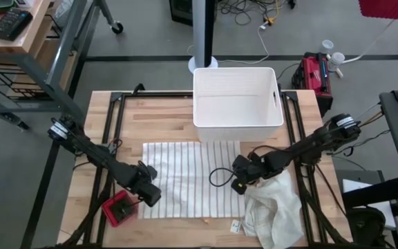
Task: Fold towel
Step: Fold the brown patterned towel
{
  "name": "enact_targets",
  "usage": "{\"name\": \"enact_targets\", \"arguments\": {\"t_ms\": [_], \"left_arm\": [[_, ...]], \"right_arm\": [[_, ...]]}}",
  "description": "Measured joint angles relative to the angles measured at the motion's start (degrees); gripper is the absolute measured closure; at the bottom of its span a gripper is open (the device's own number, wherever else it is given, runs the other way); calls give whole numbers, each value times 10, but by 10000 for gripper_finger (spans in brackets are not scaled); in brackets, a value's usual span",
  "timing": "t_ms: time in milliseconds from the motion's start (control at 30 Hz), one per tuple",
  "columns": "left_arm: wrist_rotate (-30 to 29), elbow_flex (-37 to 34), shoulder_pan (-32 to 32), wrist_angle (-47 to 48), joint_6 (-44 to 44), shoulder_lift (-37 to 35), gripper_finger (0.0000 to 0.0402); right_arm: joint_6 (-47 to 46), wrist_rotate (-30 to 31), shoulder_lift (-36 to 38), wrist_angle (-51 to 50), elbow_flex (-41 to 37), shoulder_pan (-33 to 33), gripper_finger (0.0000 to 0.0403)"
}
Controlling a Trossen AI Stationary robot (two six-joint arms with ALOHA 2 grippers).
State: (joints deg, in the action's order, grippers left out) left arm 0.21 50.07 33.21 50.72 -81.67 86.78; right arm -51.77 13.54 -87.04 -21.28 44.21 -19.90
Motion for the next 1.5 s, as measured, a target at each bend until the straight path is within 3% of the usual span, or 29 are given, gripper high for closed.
{"name": "enact_targets", "arguments": {"t_ms": [333, 500, 700, 833, 967, 1133, 1333, 1500], "left_arm": [[-162, 69, 0, -3, 111, 0, 401], [-235, 93, 0, -6, 168, -1, 401], [-279, 115, -3, -3, 186, -1, 401], [-323, 133, -6, -6, 189, -1, 401], [-358, 152, -8, -6, 211, -1, 402], [-373, 168, -9, -6, 235, -1, 401], [-373, 173, -15, -6, 242, -1, 401], [-376, 169, -32, -9, 247, -1, 402]], "right_arm": [[-1, 32, 89, -59, -13, -13, 403], [-77, 71, 129, -66, -70, -14, 403], [-213, 92, 134, -64, -120, -1, 403], [-226, 88, 130, -63, -121, -1, 398], [-219, 88, 129, -53, -121, -1, 369], [-162, 88, 129, 14, -121, -1, 304], [-182, 113, 128, 18, -122, 15, 223], [-187, 145, 106, 24, -123, 54, 179]]}}
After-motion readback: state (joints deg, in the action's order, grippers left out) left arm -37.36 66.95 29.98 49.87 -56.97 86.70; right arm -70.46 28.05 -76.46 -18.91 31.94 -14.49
